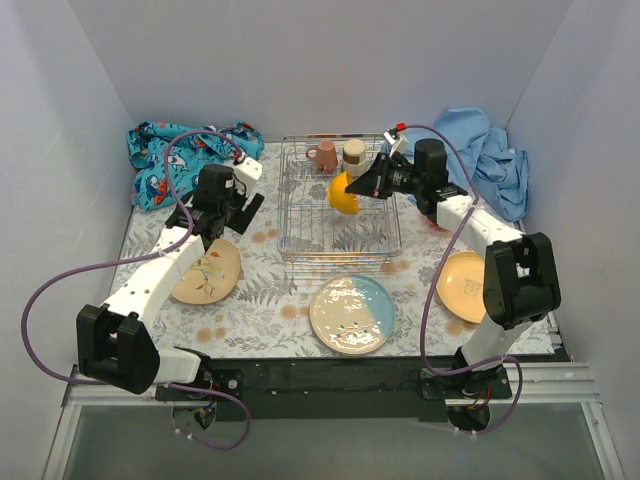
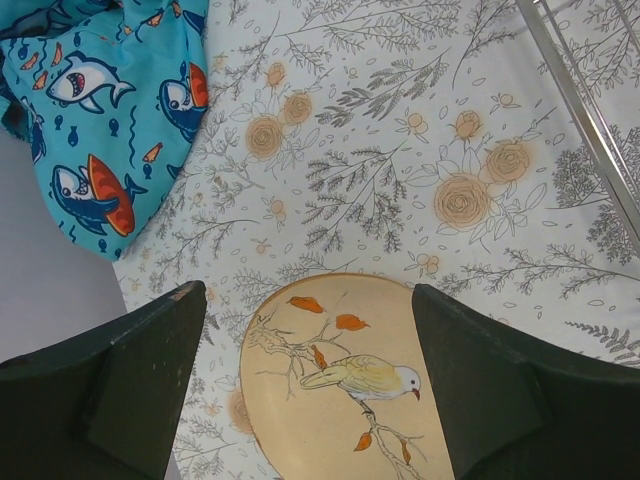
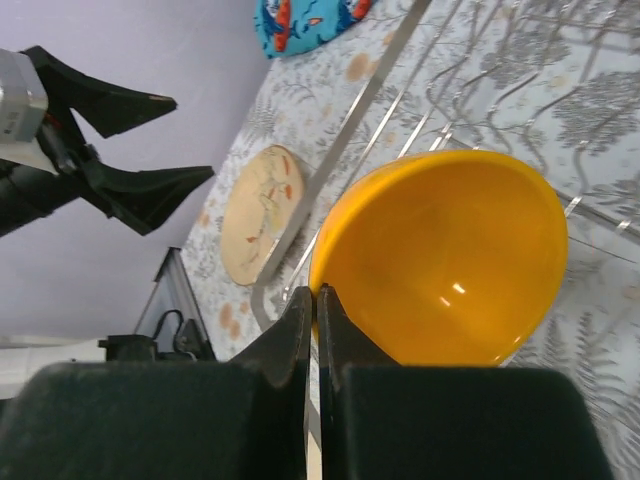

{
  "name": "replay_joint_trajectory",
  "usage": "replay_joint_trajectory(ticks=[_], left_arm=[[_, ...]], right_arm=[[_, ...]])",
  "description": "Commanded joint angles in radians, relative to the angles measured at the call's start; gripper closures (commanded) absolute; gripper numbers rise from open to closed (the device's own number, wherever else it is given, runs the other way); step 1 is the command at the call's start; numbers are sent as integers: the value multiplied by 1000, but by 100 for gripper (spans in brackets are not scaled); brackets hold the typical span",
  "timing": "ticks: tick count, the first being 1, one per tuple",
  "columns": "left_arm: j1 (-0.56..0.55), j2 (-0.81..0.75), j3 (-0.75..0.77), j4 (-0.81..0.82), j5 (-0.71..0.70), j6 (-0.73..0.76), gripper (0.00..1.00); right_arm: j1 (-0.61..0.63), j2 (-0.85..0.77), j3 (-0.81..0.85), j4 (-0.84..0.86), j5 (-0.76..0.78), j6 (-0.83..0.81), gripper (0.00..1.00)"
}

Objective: Load the mixed dishes into the dish rack

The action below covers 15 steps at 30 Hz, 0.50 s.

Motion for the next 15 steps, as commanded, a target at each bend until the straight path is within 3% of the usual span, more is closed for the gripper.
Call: replay_joint_trajectory(ticks=[1,6,15], left_arm=[[3,-48,-14,-35,-25,18,16],[3,-33,-8,-52,-18,18,15],[3,-13,27,-127,16,-11,14]], right_arm=[[58,27,-67,432,-53,320,99],[125,92,-65,543,-32,394,99],[176,195,-22,549,56,483,99]])
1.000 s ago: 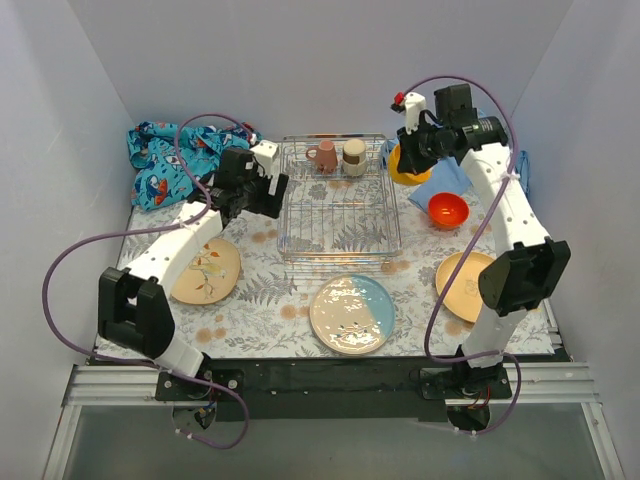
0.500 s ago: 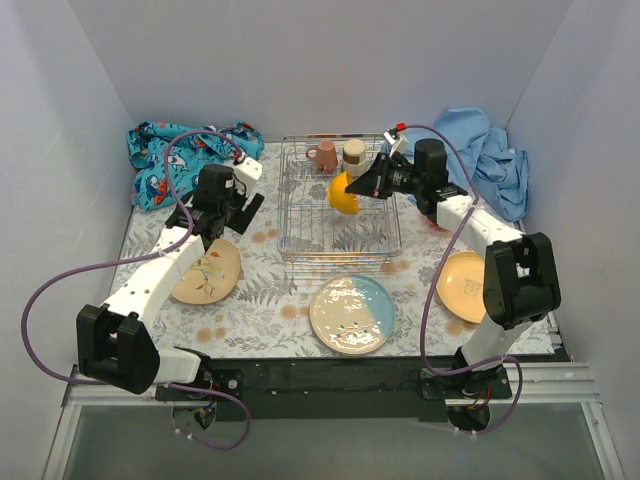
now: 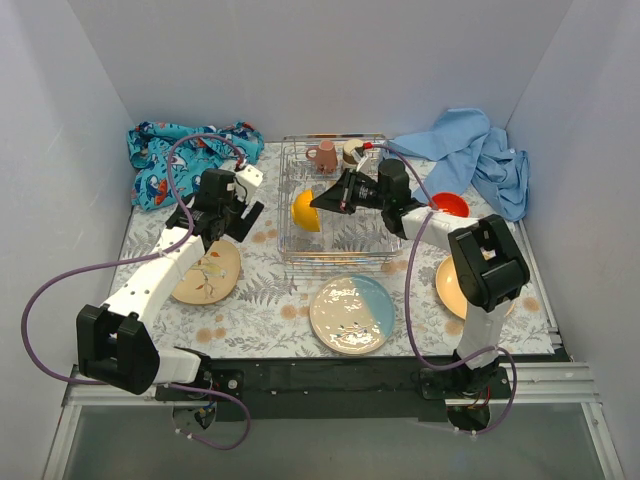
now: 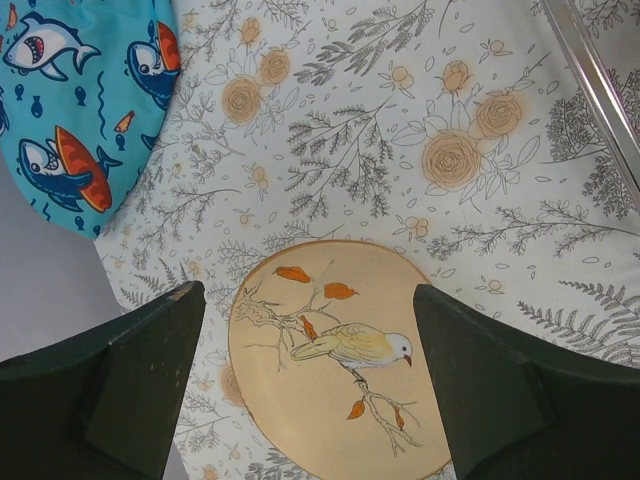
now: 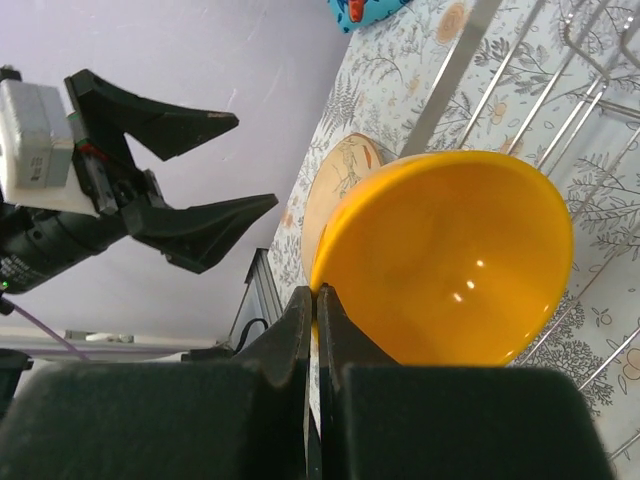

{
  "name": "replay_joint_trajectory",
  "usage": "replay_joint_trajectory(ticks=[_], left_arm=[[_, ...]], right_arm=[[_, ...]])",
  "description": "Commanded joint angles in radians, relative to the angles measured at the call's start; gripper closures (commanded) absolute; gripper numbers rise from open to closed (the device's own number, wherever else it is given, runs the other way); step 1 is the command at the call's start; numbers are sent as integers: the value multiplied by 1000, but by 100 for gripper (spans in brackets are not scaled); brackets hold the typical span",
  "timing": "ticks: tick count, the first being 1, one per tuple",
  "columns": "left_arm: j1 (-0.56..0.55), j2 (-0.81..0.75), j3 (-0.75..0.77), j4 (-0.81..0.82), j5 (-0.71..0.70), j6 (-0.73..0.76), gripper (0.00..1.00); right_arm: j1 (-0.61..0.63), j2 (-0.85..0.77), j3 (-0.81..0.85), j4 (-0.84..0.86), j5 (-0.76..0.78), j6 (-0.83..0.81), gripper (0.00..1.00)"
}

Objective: Load the mixed dishes into the dish rack

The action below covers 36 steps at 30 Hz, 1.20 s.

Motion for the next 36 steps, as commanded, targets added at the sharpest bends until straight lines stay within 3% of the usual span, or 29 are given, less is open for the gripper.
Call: replay_joint_trajectory(ticks=[1,13,21,26,28,30,36], left_arm=[[4,-7,36,-55,13,-9,14],[20,22,70,-76,32,-21,14],[20,19,53,-43,39,-26,14],[18,-7,2,-1,42,-28,13],[20,-21,-8,6,44,-26,13],[20,-28,-16,11,50,-29,13],[20,-58,-48,42,65,-35,11]], right_arm=[[5,40,54,96,50,69,99],[5,132,54,78,79,89,99],[-47,62,-41,-6,52,14,99],[-119,-21,-127,-129,52,-101,90],[-156,-54,-130,-183,42,-133,80],[-187,-86,-101,-293,49,-207,66],[-242,-190,57,-626,110,-472,50]])
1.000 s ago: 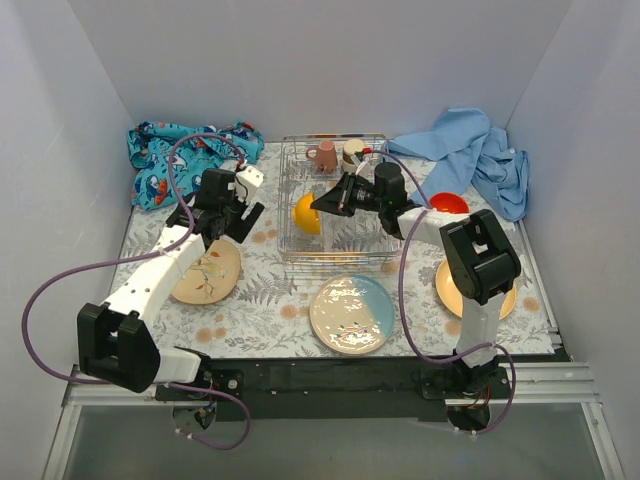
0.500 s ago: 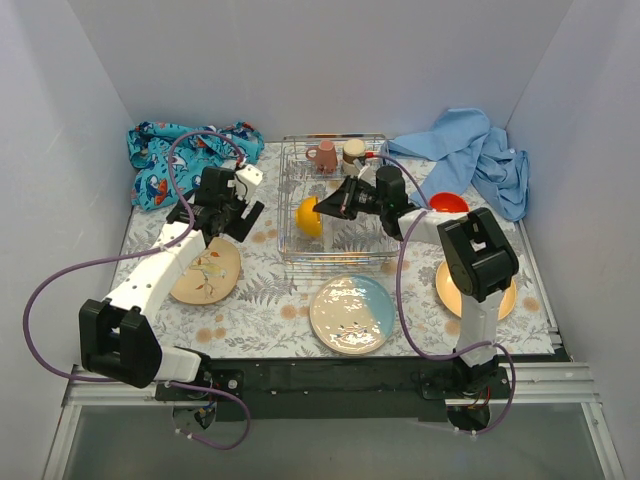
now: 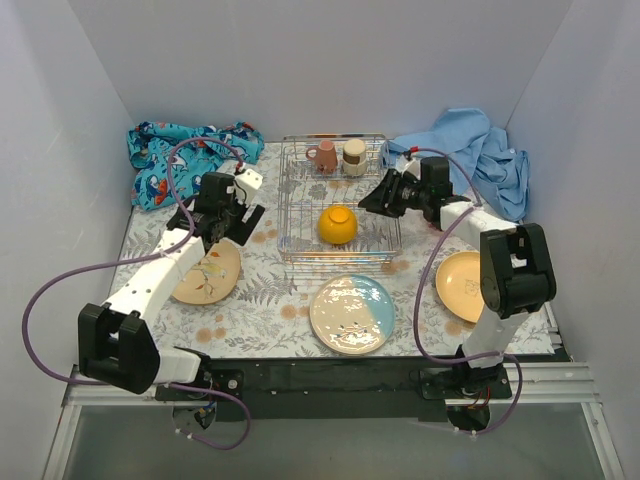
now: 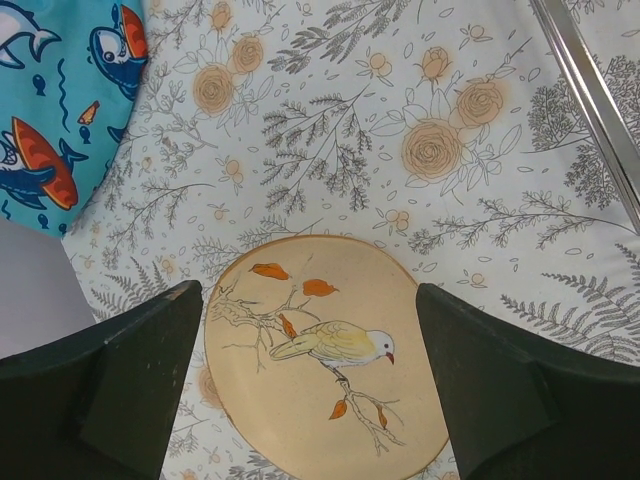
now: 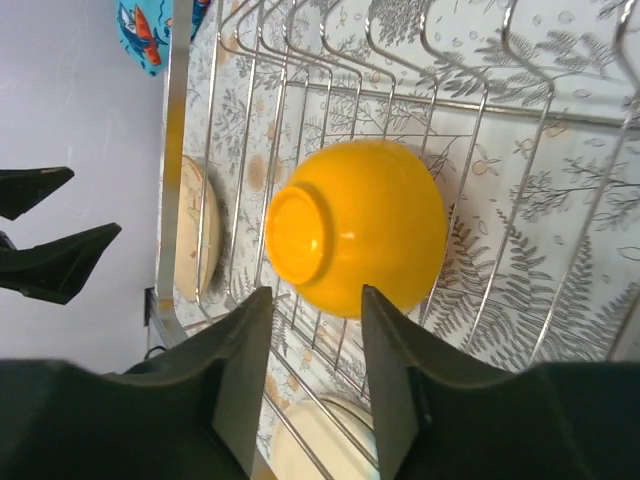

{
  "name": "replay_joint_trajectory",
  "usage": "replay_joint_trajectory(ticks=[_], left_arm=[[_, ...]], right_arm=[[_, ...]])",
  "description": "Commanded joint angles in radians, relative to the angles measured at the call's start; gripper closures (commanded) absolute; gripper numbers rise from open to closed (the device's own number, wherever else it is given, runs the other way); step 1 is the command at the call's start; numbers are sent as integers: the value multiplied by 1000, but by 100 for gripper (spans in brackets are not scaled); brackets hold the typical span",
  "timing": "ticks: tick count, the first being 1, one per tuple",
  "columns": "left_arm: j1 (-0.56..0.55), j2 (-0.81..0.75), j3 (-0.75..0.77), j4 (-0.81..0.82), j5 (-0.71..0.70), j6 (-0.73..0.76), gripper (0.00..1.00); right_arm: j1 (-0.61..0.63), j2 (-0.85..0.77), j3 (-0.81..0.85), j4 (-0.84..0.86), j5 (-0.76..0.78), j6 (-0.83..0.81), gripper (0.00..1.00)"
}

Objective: Load the mixed dishes into the dish rack

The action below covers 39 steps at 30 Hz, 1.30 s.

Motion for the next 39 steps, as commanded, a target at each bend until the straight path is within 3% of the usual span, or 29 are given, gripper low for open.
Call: replay_joint_trajectory(ticks=[1,8,11,12,15,24,39], left_arm=[[6,-71,-22,47,28,-15,11],[6,-107,-35,69,79,-31,11],[6,-124,-39,73,87,-28,10],[6,-127,-41,76,87,-28,10],[6,-141,-50,81,91,-28,9],[9,-158,-73,107,87,-31,8],[34,-135,-24,99,87,-43,8]], right_arm=[[-21,-133,157,-281,57,-310,49],[-103,-210,338,-571,162,-876,50],[-145,-128,503,-836,198,-1140,52],[-157,-79,533,-945,215,-1181,52],[-200,-14,594,-1036,300,-1270,52],[-214,146,711,-1168,383,-1302,55],[-214,305,754,-1192,436,-1245,57]])
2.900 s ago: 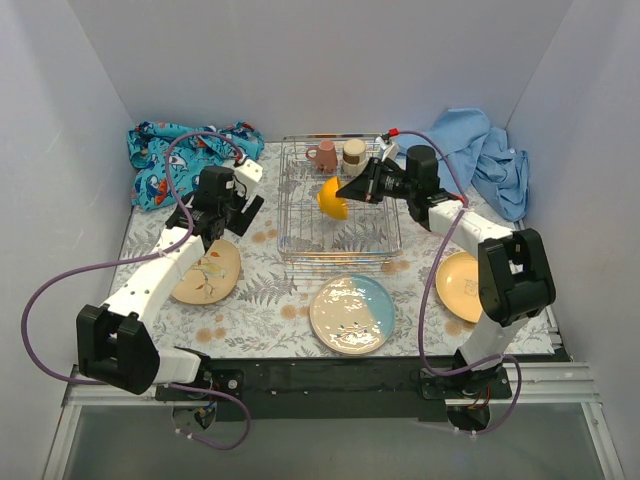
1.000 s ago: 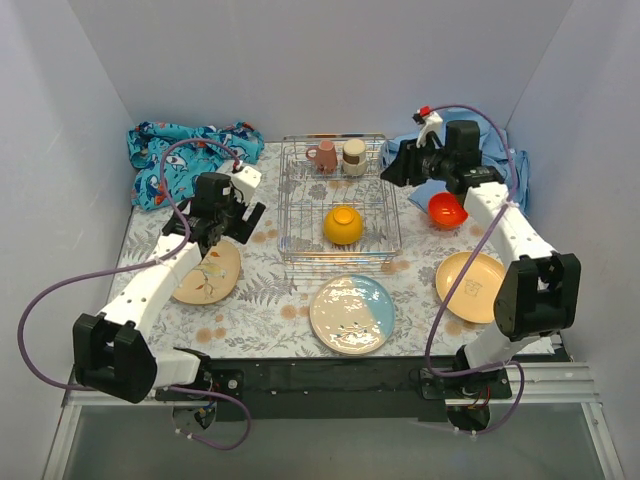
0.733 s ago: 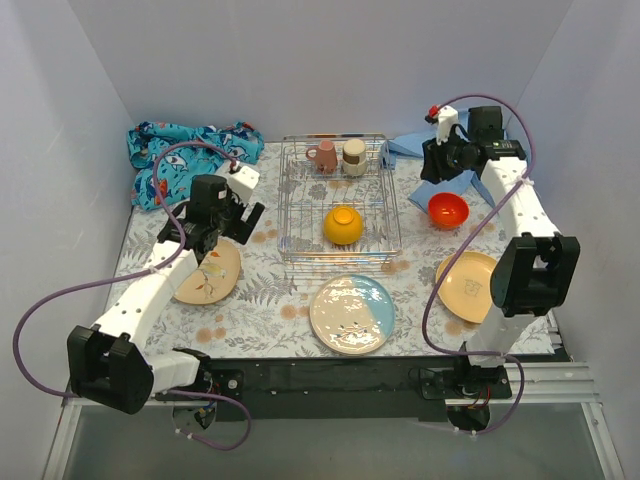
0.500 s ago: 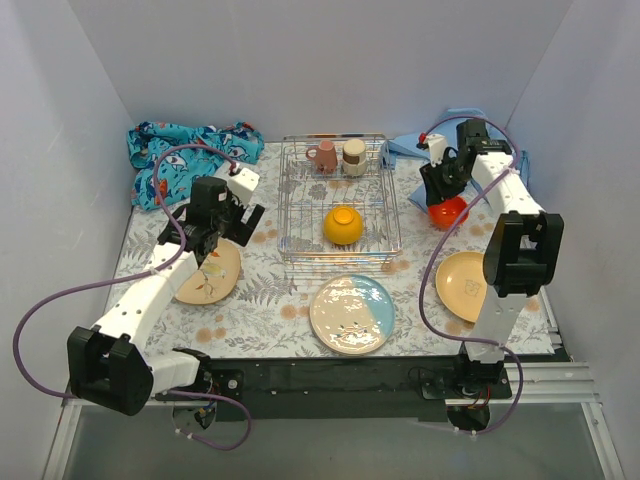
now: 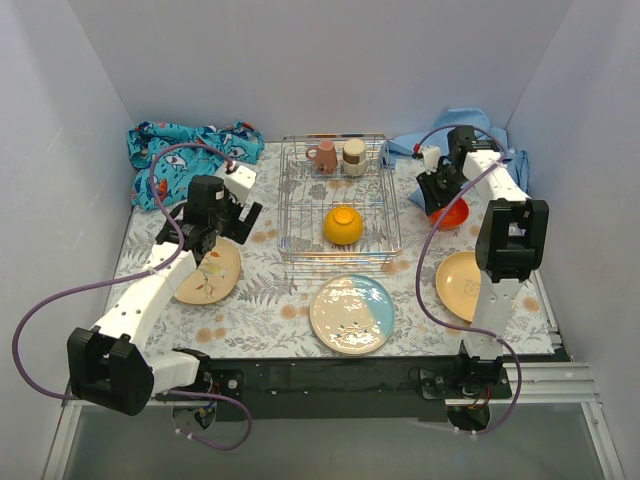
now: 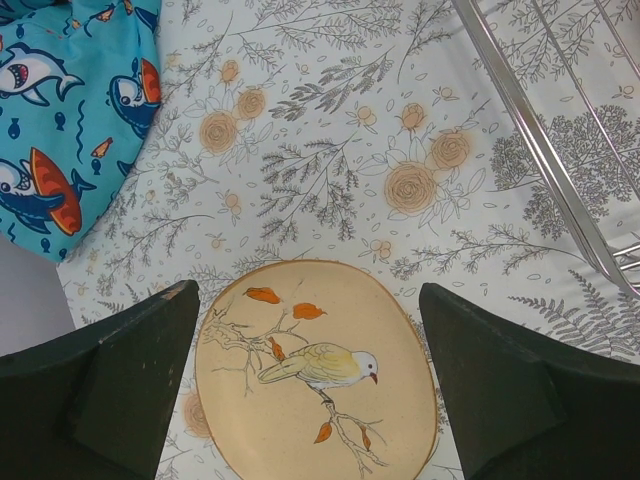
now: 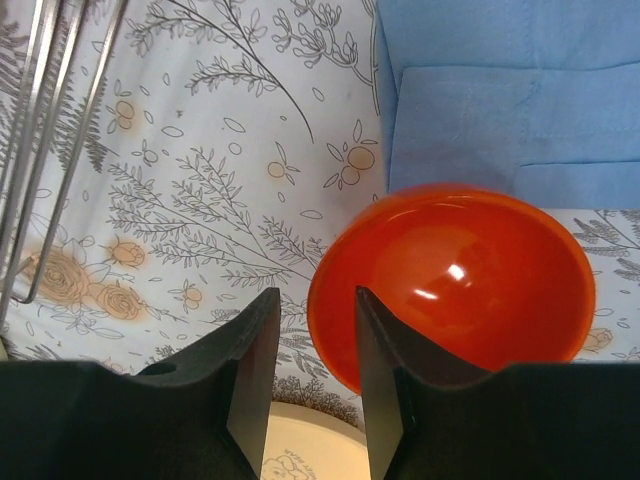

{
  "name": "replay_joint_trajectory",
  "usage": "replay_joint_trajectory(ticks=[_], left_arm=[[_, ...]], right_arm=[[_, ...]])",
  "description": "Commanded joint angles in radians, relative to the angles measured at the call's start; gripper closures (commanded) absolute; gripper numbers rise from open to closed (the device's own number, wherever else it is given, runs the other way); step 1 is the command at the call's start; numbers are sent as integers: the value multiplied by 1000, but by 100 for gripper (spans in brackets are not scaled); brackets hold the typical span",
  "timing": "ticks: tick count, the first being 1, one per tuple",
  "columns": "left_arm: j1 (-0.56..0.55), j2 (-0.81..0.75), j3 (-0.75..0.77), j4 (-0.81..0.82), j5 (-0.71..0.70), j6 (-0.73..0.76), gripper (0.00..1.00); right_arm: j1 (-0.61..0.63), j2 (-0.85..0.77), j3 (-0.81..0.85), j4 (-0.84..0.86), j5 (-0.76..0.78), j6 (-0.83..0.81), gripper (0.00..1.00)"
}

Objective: Load the mixed dishes into the dish rack

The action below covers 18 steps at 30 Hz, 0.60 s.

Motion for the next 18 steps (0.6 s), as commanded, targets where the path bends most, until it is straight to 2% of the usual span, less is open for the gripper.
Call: replay_joint_trajectory(ticks=[1,8,11,12,13,14,18], left_arm=[[22,-13,41,17,10,-17,7],[42,-7,56,12,13,-23,7],[45,-6,56,12,19,-25,8],[45,-6,55,11,22,-23,8],[45,-6,55,11,22,-25,8],[46,-6,53,14,23,-23,7],[46,-4,50,12,31,-25,8]], right_arm=[[2,32,42,-28,45,11,58],[2,46,44,-28,96,-1,64],[2,24,30,-27,107,-1,82],[2,15,27,-27,108,-3,92],[2,3,18,-28,110,-18,96],[2,-19,15,-28,113,-27,98],[0,-65,28,-32,122,-61,99]])
